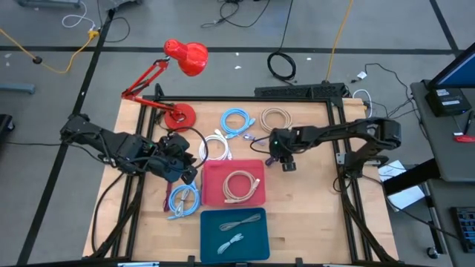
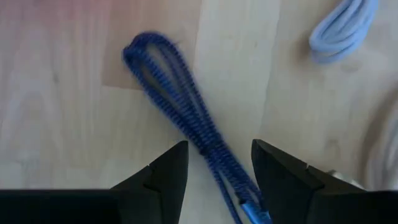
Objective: Pick & Place USB Port
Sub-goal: Put the purple and black charger cable into the blue bin
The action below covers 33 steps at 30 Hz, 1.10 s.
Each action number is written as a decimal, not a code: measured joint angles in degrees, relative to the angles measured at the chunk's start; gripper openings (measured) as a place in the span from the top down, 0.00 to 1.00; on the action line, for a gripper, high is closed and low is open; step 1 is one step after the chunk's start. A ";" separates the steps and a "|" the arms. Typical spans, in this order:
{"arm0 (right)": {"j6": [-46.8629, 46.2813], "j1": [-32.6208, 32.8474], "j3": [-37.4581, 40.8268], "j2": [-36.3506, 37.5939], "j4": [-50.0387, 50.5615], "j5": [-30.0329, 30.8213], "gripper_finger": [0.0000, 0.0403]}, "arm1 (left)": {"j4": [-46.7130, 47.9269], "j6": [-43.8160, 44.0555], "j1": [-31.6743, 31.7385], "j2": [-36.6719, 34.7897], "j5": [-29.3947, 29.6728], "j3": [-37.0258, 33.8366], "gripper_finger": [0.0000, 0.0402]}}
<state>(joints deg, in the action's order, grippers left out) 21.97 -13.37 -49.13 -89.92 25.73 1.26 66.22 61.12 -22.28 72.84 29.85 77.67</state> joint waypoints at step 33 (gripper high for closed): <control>-57.03 26.79 -25.72 9.19 9.63 -3.06 0.98 | -0.48 1.18 -0.35 0.00 1.50 0.00 0.77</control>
<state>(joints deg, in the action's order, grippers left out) -35.07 13.43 -74.85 -80.73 35.36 -1.80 65.73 62.30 -22.63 72.84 31.34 77.67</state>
